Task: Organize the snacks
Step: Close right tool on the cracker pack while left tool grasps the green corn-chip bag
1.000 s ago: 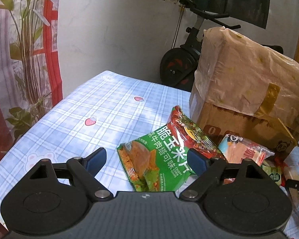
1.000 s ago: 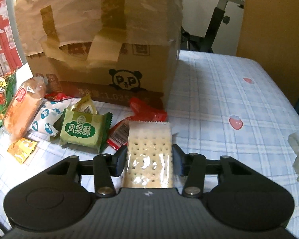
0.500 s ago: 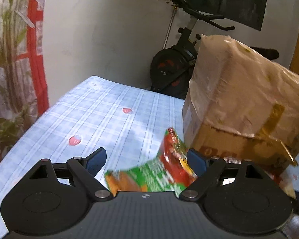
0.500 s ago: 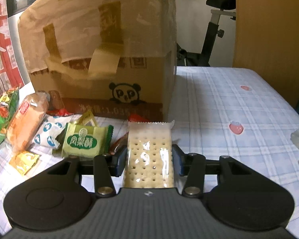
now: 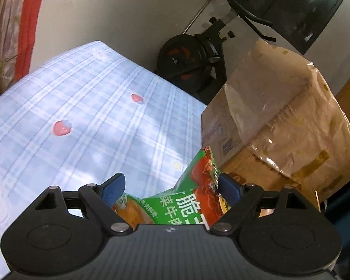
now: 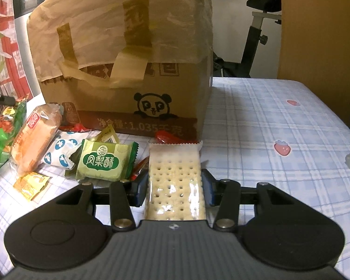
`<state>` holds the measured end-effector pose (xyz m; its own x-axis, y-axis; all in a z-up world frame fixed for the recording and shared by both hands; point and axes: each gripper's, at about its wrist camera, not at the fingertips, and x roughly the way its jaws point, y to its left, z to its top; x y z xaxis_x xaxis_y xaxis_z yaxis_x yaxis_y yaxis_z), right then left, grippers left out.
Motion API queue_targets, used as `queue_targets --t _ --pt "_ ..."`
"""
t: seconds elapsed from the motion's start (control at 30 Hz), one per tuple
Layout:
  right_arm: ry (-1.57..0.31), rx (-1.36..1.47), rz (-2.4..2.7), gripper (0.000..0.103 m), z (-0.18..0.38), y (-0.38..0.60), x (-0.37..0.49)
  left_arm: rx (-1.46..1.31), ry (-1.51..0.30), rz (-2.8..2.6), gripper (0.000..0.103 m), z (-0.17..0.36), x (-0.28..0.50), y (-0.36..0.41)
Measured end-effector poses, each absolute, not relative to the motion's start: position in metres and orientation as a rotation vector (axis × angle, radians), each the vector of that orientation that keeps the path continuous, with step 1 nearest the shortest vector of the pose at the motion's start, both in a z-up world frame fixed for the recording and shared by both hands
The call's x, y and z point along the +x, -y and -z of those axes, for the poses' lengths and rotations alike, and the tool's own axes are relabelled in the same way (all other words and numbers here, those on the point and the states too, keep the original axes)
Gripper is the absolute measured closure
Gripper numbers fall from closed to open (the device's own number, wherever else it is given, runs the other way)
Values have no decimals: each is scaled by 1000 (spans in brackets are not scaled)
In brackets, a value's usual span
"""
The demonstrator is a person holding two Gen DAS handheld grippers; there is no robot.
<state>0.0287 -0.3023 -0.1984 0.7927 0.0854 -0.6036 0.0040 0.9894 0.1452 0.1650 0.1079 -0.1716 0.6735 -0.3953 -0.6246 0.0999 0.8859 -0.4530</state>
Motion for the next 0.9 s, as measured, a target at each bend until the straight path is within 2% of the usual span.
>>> queue_targets --t 0.33,0.5,0.67,0.9 --pt "-657 146 -45 54 199 301 28 -292 -718 246 15 148 130 -125" --pt "-656 146 -44 54 198 301 28 -76 -661 285 14 130 100 -119" --pt "-655 148 -46 54 199 300 28 205 -663 383 13 136 77 -89" --pt "-655 151 -46 54 199 300 28 367 -657 322 13 155 96 -52"
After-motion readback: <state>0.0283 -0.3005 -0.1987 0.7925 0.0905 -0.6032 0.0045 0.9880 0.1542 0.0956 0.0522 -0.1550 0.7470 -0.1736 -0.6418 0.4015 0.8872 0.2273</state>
